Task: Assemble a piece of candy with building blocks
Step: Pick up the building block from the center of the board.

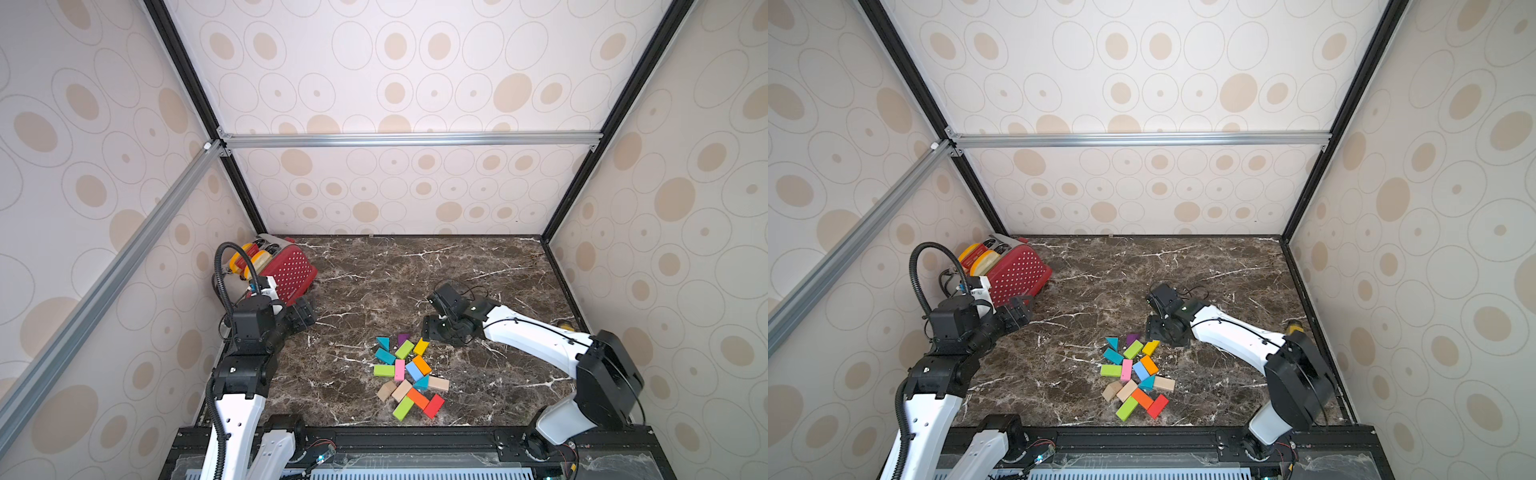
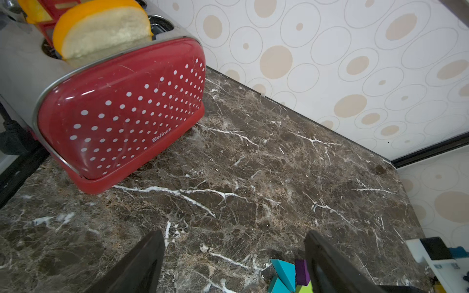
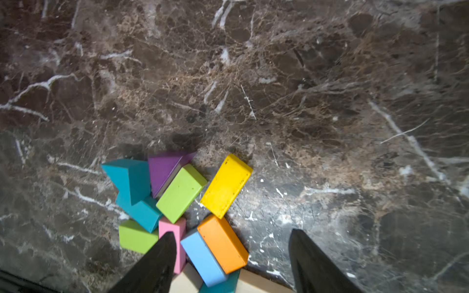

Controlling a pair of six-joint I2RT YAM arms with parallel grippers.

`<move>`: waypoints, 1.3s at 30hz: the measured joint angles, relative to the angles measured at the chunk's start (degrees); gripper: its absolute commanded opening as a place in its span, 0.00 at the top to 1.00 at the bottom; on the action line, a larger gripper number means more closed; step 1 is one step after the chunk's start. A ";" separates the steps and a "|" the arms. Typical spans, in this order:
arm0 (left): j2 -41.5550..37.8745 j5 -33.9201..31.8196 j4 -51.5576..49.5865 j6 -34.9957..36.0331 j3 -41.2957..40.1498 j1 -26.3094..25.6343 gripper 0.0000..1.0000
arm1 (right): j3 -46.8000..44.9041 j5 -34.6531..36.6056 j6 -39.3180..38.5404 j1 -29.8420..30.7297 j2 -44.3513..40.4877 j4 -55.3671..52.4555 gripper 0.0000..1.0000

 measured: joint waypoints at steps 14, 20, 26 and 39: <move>-2.05 -0.85 -1.20 1.09 -0.22 -0.04 0.13 | 5.29 -0.52 5.92 1.75 12.63 -0.48 0.27; -2.14 -0.90 -1.29 1.09 -0.59 -0.04 0.14 | 7.56 -0.33 6.16 1.75 16.13 -0.74 0.30; -2.25 -1.20 -1.46 1.22 -0.83 -0.04 0.16 | 8.31 0.39 5.95 1.75 17.40 -1.33 0.39; -2.54 -1.29 -1.68 1.22 -0.90 -0.04 0.16 | 8.85 0.59 0.87 1.92 17.97 -3.06 0.66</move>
